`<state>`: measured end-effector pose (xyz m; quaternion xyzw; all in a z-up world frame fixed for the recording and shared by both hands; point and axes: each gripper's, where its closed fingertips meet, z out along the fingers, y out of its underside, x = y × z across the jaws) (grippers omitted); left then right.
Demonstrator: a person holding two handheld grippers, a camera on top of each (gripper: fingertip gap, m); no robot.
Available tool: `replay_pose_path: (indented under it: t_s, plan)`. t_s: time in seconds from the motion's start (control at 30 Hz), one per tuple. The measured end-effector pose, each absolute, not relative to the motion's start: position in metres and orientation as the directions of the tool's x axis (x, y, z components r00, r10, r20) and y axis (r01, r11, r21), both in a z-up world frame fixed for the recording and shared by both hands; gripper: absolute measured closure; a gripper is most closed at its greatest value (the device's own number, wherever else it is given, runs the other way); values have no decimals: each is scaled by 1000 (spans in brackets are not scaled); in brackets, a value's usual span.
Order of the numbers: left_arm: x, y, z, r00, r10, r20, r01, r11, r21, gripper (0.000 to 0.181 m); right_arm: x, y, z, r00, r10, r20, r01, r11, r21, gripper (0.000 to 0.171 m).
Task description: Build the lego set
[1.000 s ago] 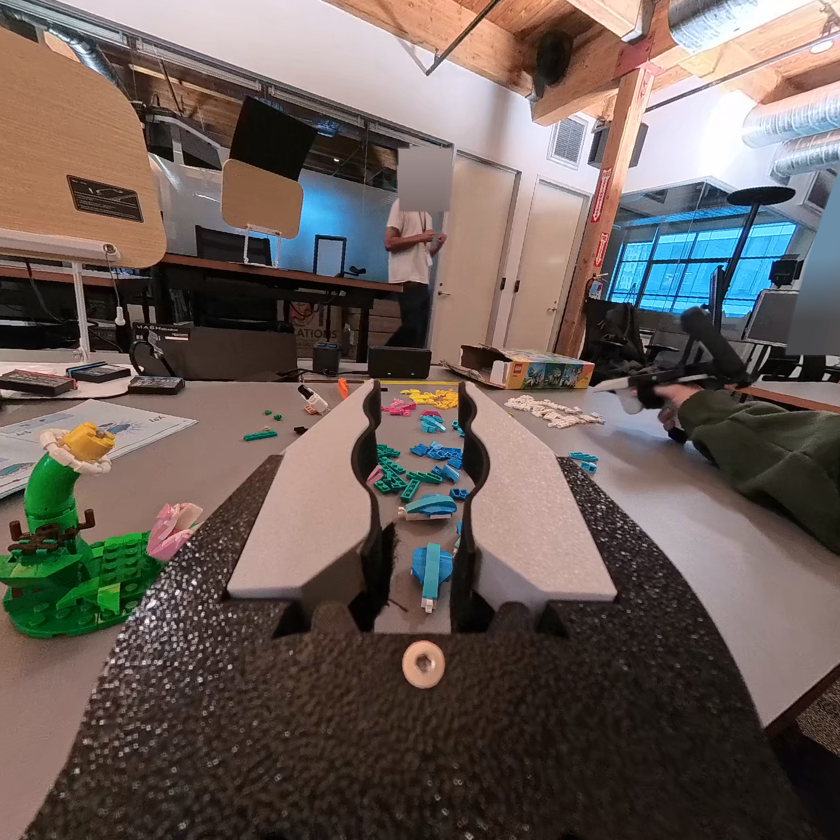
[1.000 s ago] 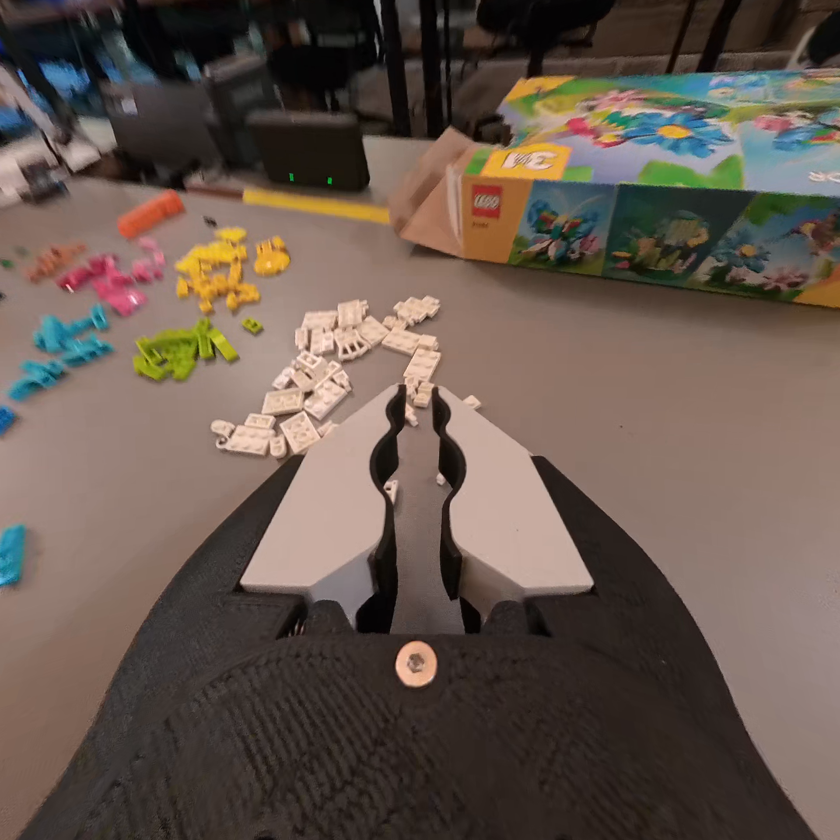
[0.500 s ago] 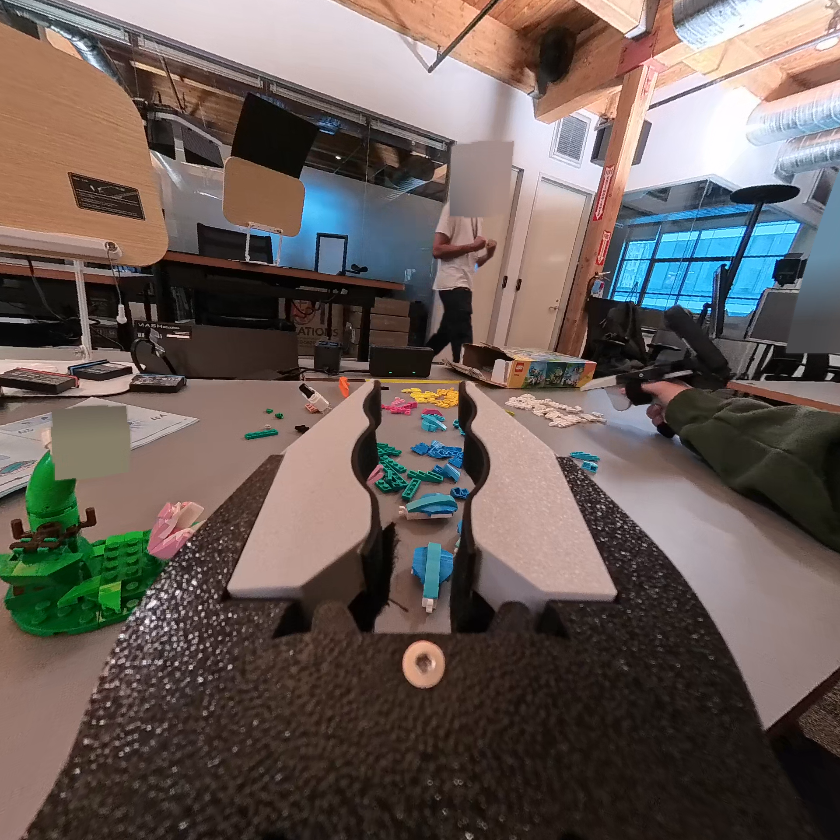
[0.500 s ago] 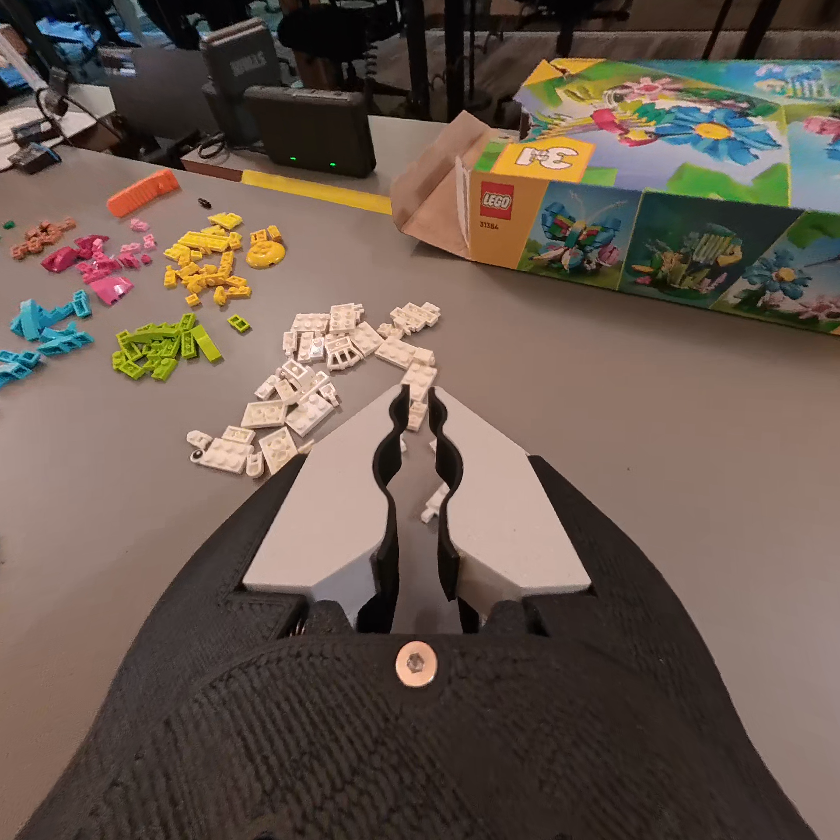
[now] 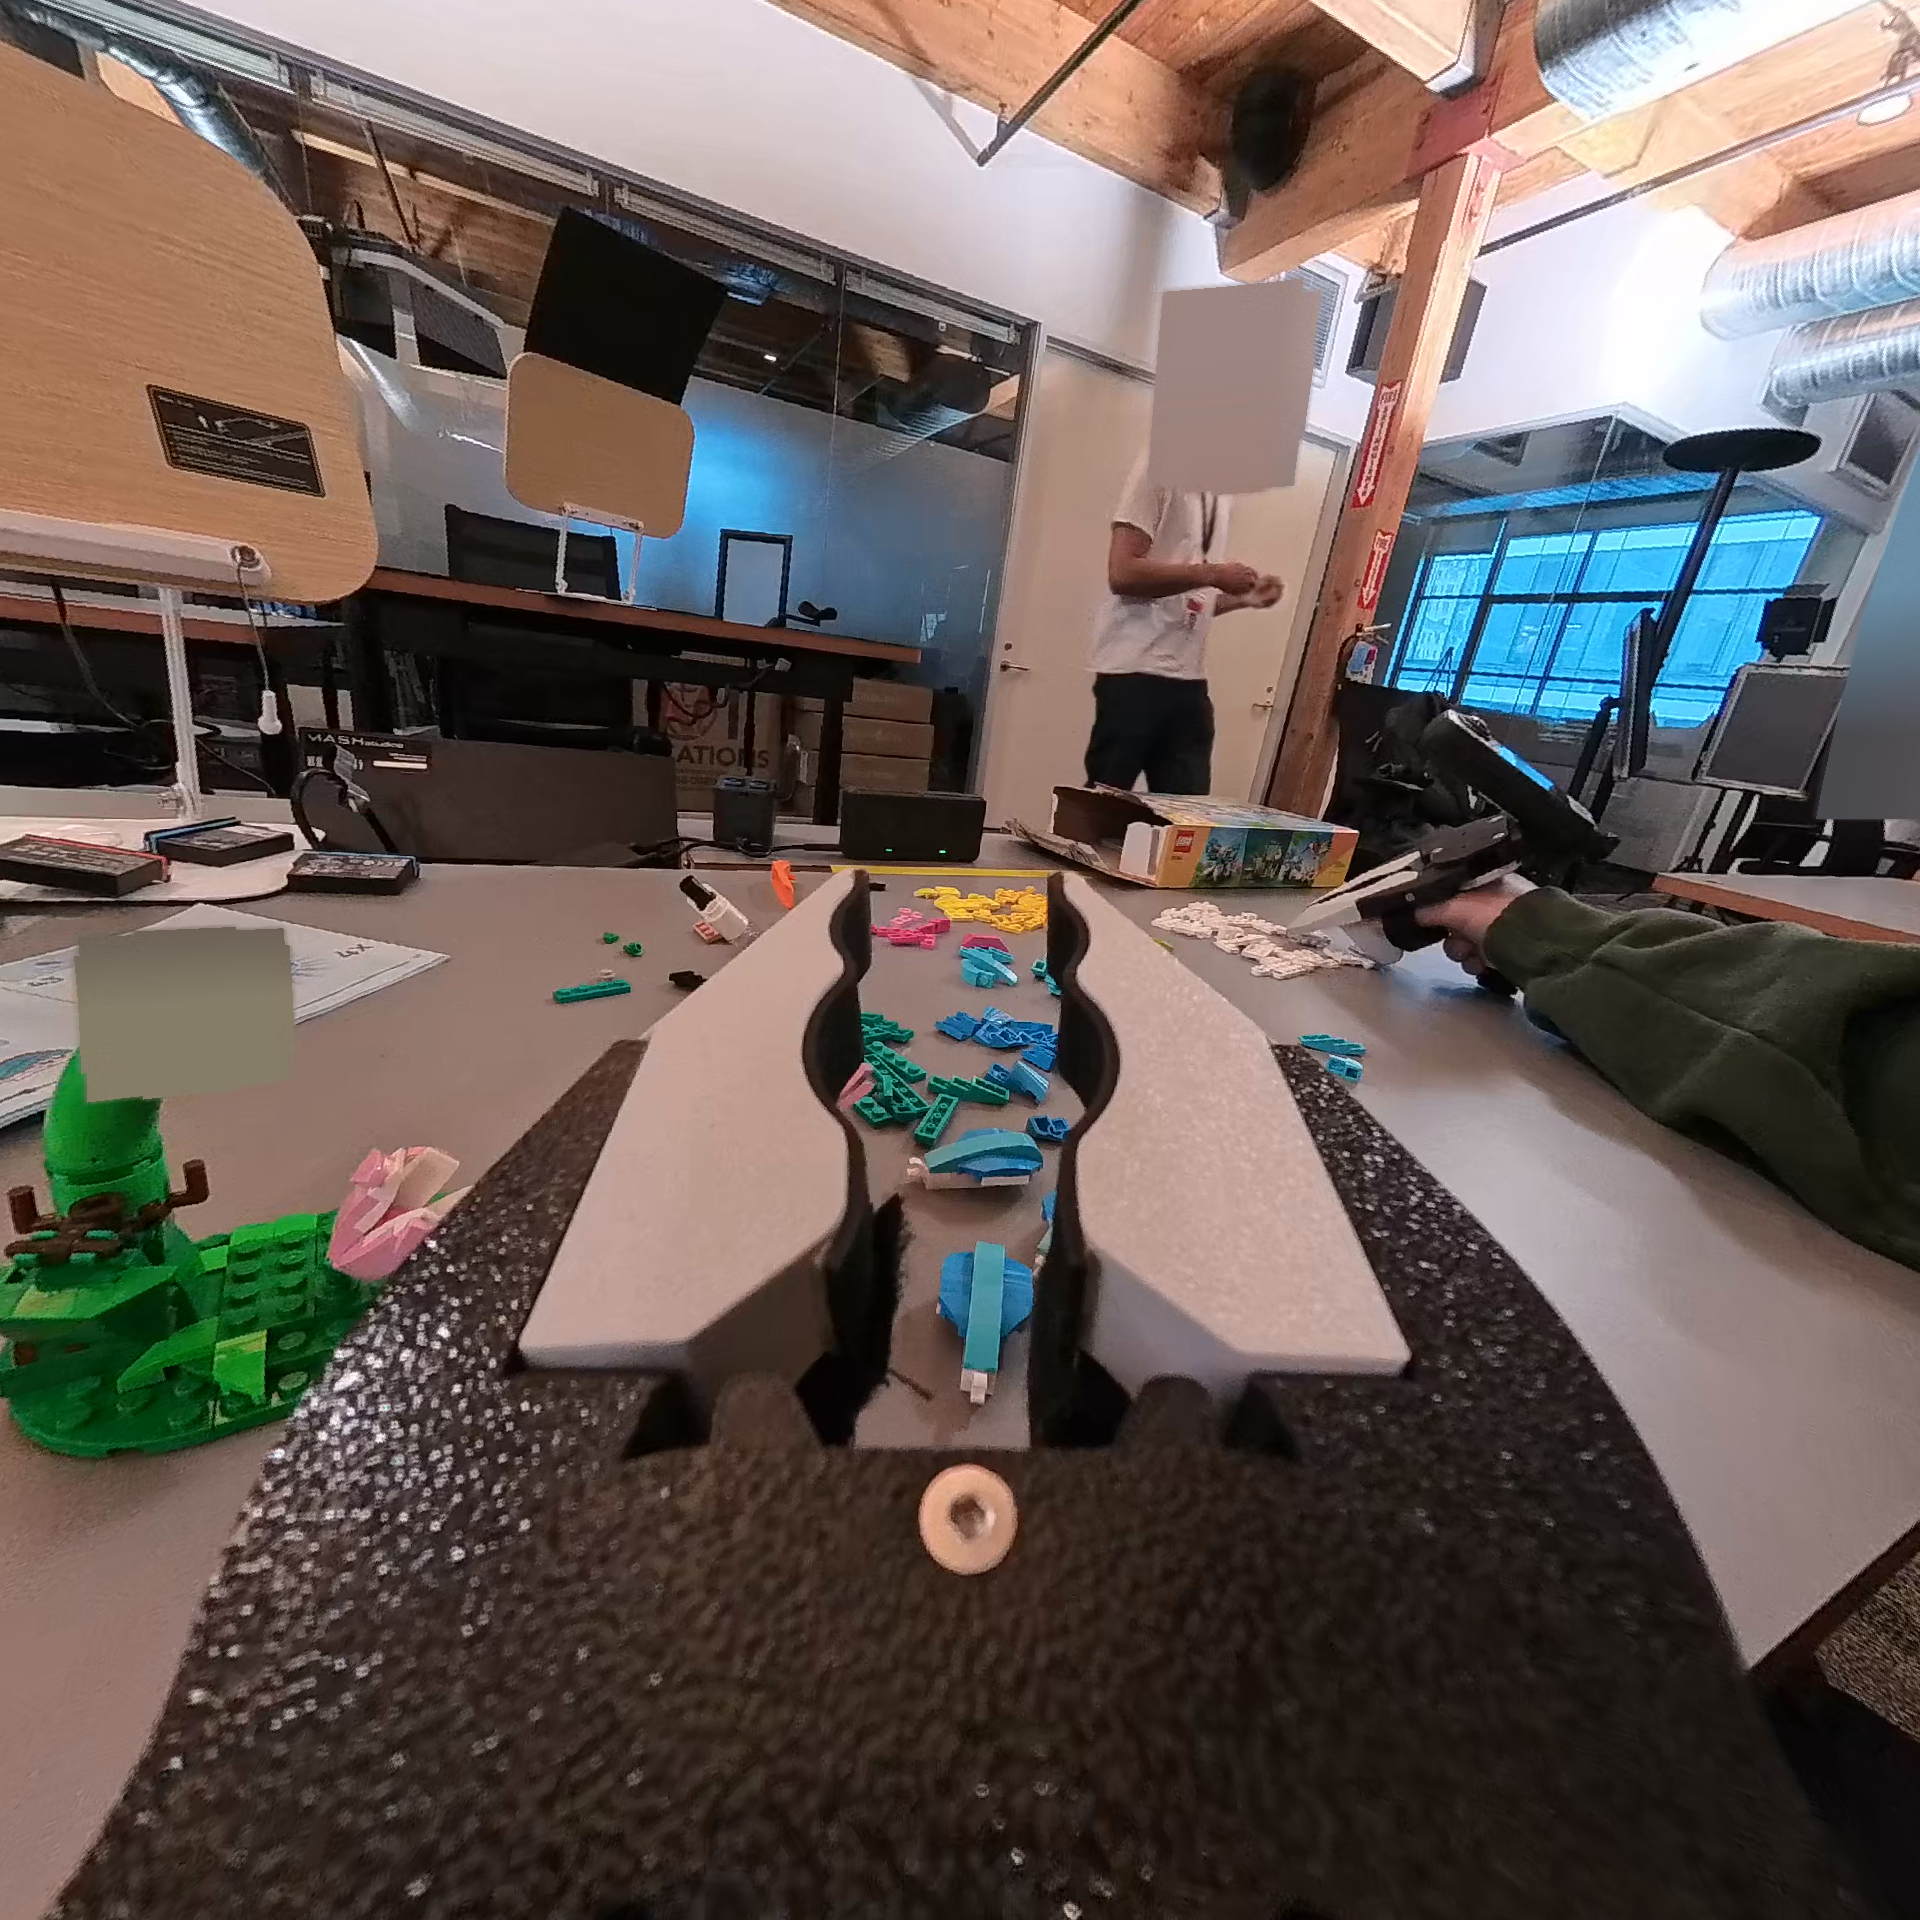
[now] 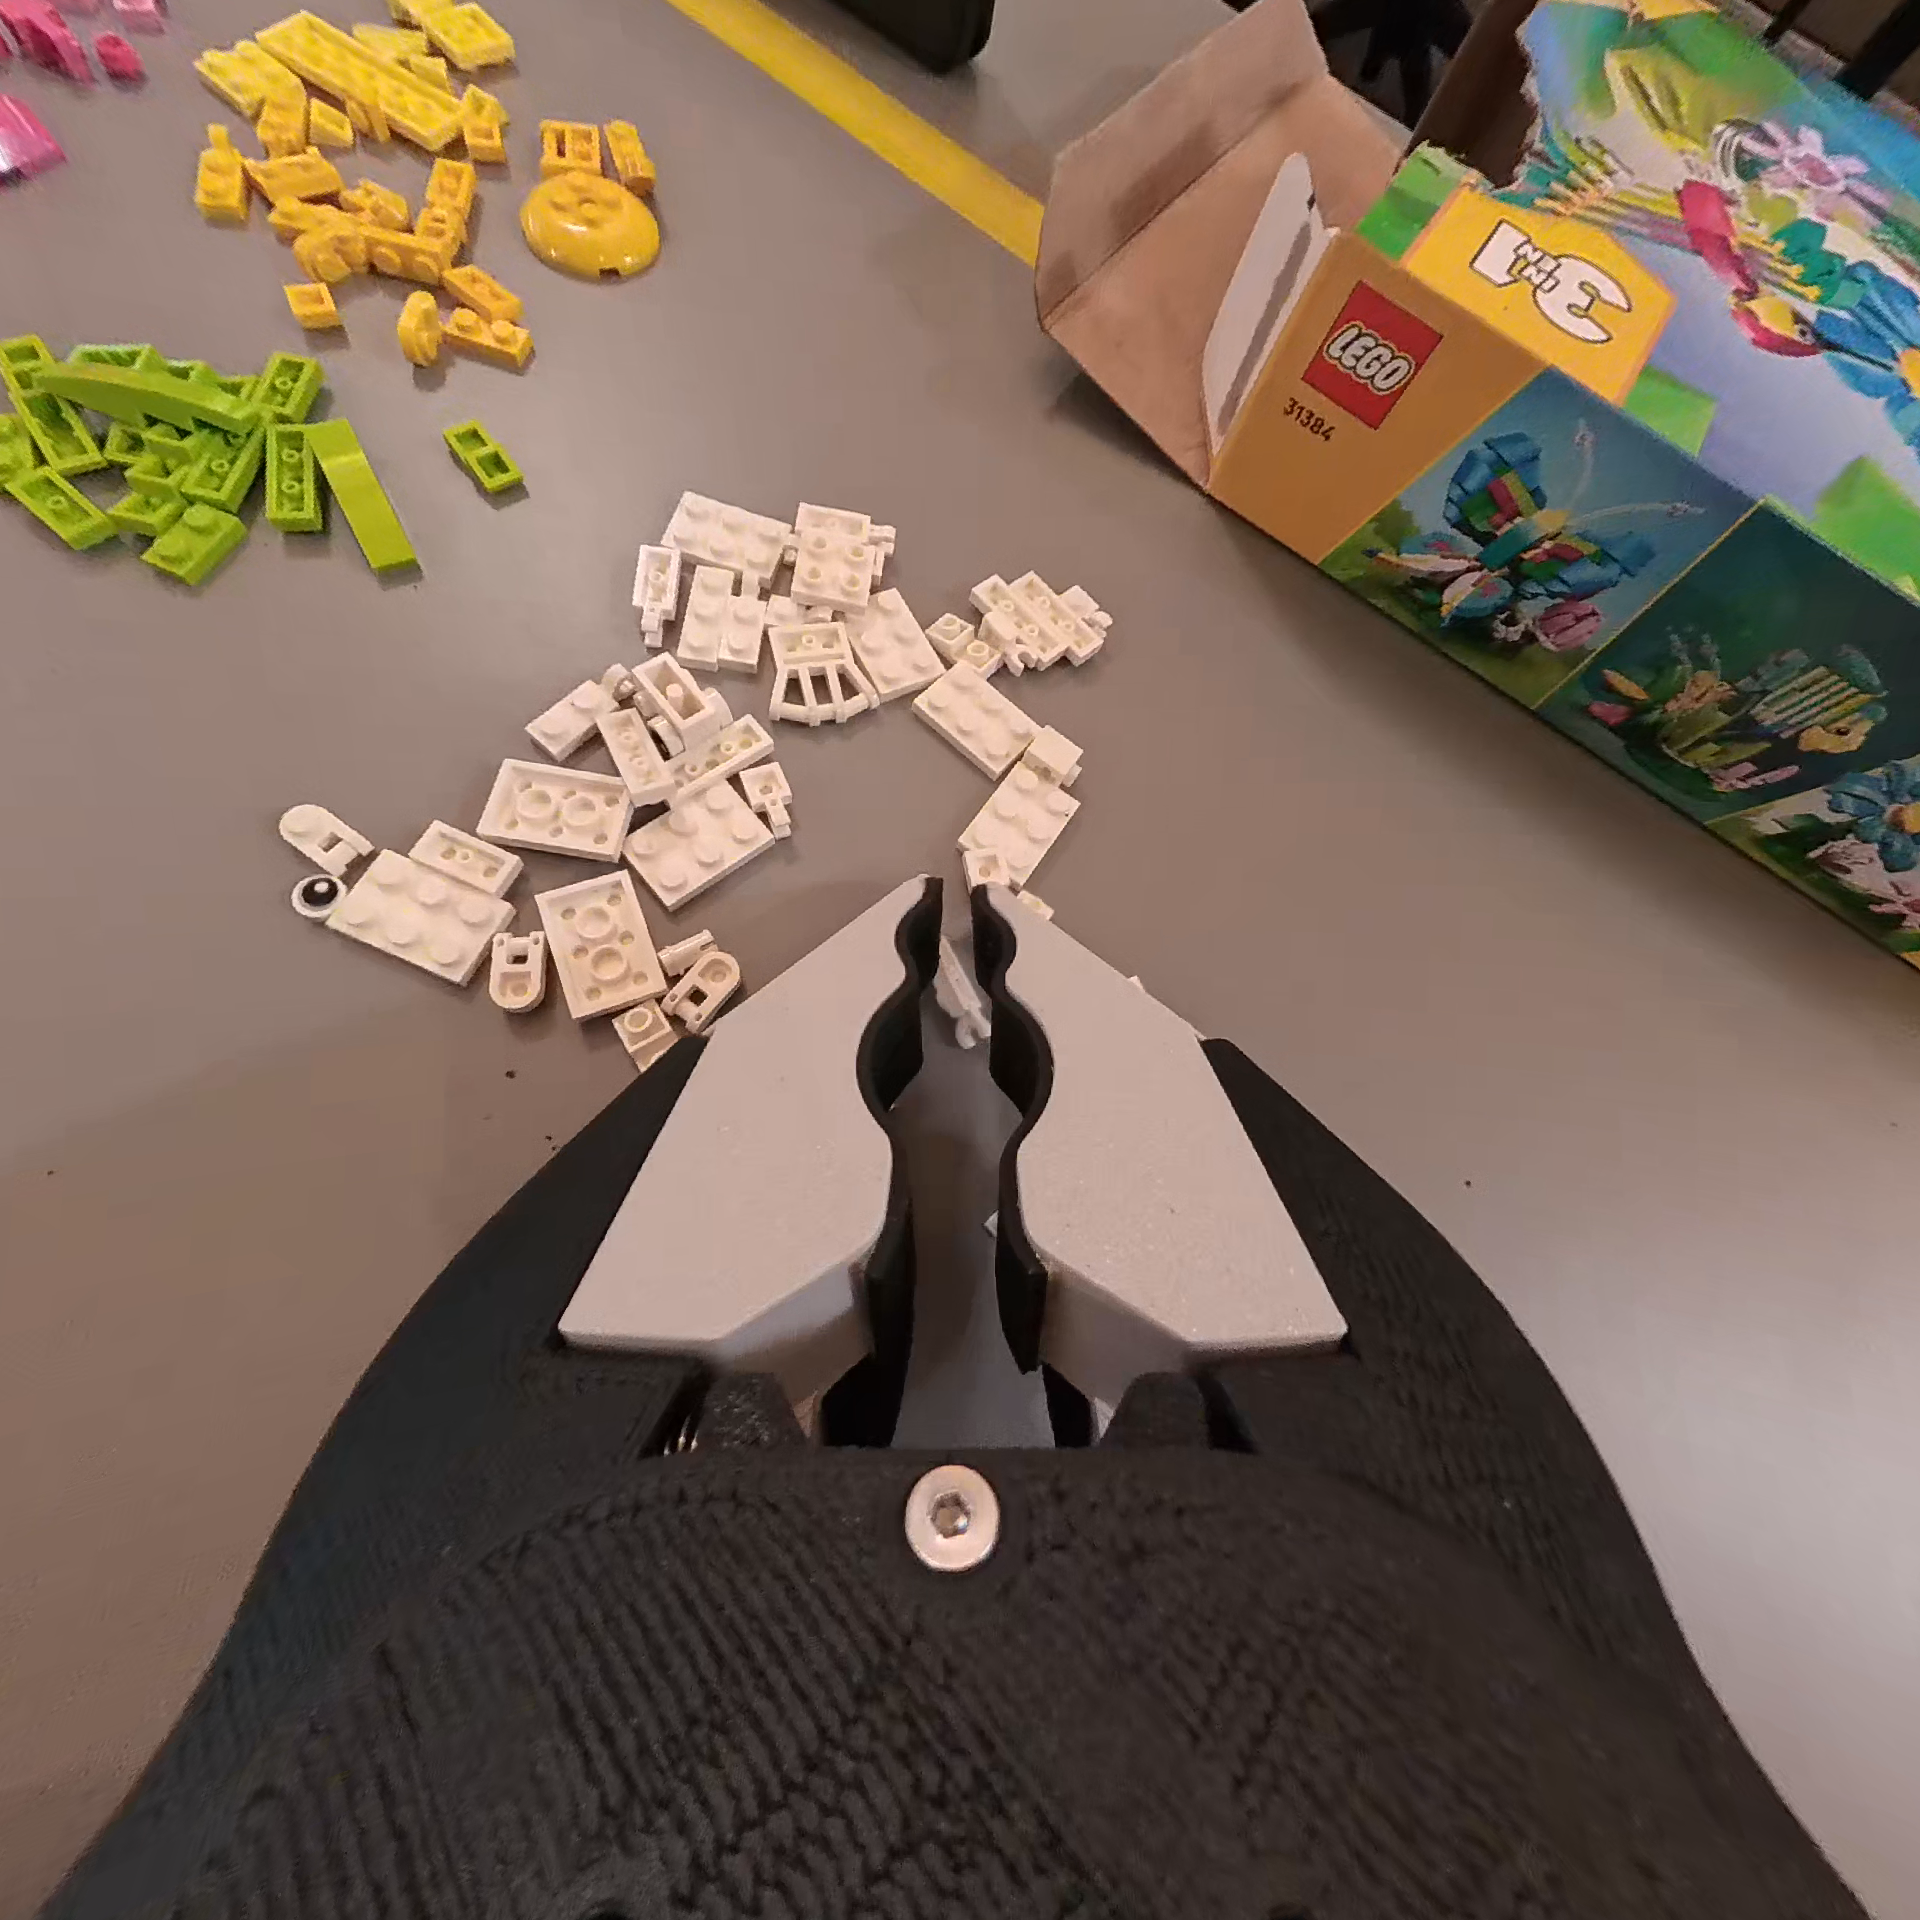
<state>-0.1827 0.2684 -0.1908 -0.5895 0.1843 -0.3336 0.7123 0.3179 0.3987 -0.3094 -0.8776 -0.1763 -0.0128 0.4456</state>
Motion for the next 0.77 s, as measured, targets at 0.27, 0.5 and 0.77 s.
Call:
replay_pose_path:
  t_s: [0.27, 0.5, 0.77]
  plan:
    - [-183, 268, -191, 706, -695, 137, 264, 79, -961, 150, 322, 405, -307, 939, 293, 182, 318, -530, -786, 163]
    - [-183, 269, -191, 704, -695, 142, 268, 75, -960, 150, 325, 406, -312, 919, 347, 189, 359, -530, -769, 155]
    - [-184, 270, -191, 704, -694, 151, 273, 69, -959, 150, 322, 405, -311, 901, 398, 171, 373, -512, -774, 162]
